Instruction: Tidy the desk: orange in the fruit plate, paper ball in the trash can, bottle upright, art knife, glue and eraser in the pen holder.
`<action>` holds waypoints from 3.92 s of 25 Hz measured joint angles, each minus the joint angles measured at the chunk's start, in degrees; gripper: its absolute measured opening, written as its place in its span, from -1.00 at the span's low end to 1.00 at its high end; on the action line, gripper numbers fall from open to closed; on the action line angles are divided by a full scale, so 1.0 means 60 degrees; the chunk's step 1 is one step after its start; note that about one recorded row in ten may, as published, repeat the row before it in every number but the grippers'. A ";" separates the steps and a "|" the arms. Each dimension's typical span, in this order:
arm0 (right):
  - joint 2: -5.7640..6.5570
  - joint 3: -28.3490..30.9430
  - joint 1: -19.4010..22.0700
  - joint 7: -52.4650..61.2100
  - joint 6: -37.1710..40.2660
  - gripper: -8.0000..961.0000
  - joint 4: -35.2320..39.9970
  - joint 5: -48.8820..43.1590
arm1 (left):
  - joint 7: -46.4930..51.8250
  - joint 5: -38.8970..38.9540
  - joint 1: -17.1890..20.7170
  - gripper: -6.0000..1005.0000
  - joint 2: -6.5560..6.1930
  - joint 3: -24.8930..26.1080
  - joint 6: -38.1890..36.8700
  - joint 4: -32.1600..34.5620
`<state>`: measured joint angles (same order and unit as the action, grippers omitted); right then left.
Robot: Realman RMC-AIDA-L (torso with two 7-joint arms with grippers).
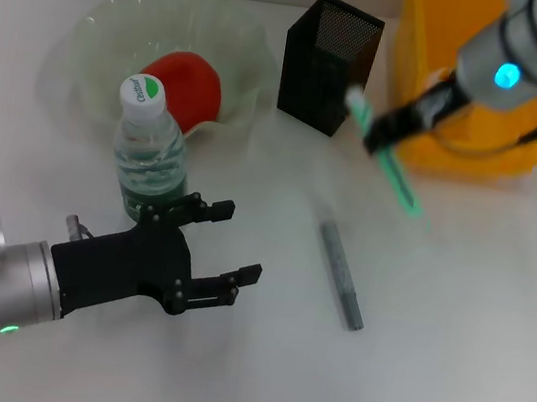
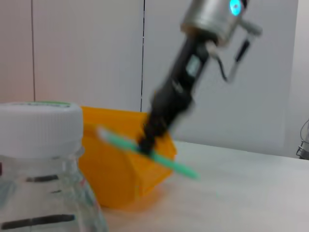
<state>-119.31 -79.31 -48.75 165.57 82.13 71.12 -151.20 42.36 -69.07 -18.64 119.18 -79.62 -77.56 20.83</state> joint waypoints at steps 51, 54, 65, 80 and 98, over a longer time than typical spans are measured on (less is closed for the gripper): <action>-0.0031 0.1295 0.1197 -1.6714 -0.6084 -0.56 -0.7004 1.4168 | 0.0104 0.0086 -0.0166 0.60 0.0000 -0.0121 -0.0064 -0.0102; -0.0026 0.1236 0.1359 -1.6381 -0.5963 -0.47 -0.6749 1.4158 | 0.0104 0.0088 -0.0177 0.60 0.0001 -0.0129 -0.0083 -0.0103; 0.0144 0.1775 0.2663 -0.4268 -0.2295 0.01 0.1209 0.5381 | 0.0019 0.0089 -0.0185 0.60 0.0001 -0.0133 -0.0083 -0.0094; -0.0012 0.1978 -0.1835 -0.0570 0.2042 0.76 -0.2740 -0.0395 | -0.0016 0.0086 -0.0150 0.60 0.0000 -0.0132 -0.0073 -0.0102; -0.0097 -0.0077 -0.2485 -0.0094 0.0046 0.75 -0.5146 0.0498 | -0.1060 0.0151 0.0010 0.60 0.0001 -0.0117 -0.0208 -0.0381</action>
<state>-119.89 -79.77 -63.66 165.01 82.41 40.25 -148.22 36.00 -68.17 -18.58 119.18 -80.33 -78.81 18.54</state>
